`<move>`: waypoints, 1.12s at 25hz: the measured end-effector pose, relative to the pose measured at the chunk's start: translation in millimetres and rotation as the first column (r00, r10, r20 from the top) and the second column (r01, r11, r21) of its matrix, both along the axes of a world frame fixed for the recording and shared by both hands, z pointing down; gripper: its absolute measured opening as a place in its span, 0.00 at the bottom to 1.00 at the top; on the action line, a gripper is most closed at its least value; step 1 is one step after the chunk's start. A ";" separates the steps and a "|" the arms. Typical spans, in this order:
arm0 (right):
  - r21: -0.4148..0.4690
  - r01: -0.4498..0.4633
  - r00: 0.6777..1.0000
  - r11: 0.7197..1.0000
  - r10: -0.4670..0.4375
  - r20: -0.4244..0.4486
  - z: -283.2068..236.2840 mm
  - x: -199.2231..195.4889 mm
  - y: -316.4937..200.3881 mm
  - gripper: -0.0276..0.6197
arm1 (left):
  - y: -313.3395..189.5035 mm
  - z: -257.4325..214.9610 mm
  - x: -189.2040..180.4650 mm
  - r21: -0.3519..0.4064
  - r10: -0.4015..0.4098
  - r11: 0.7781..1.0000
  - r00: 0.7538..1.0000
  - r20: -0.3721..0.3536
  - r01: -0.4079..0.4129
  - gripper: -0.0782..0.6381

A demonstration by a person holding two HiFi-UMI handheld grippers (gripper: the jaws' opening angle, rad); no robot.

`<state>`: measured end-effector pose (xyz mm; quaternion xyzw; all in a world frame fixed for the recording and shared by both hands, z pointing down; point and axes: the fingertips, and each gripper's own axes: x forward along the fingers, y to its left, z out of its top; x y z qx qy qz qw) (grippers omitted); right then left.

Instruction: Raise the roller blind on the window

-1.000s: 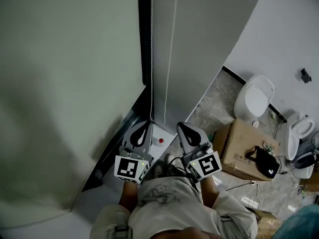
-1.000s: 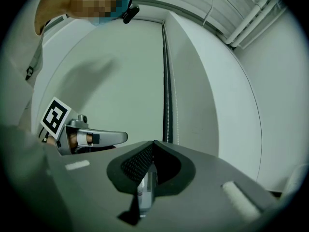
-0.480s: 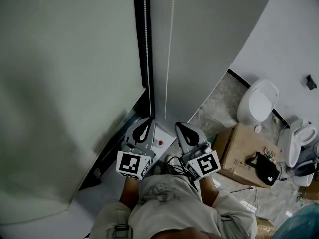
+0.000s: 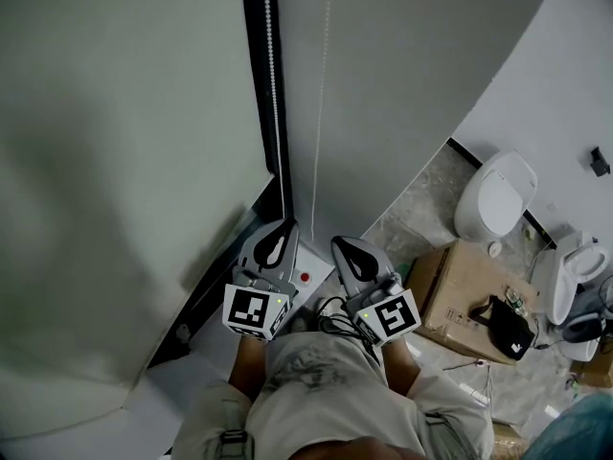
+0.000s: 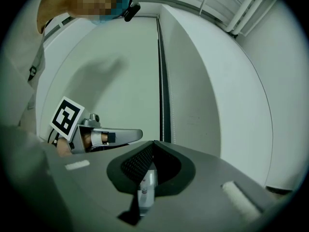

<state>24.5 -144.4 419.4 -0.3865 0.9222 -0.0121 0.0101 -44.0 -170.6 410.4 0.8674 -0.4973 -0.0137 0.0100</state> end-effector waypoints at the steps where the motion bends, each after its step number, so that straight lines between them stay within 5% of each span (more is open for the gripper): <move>1: 0.002 0.006 1.000 1.000 -0.006 0.000 2.0 -0.4 -1.6 0.06 | -3.3 0.5 0.5 0.001 0.003 1.000 1.000 0.003 -0.003 0.15; 28: -0.025 -0.003 1.000 1.000 0.003 -0.019 10.2 6.2 -27.0 0.06 | -63.9 -7.5 24.5 0.017 0.056 0.998 0.998 0.021 -0.056 0.27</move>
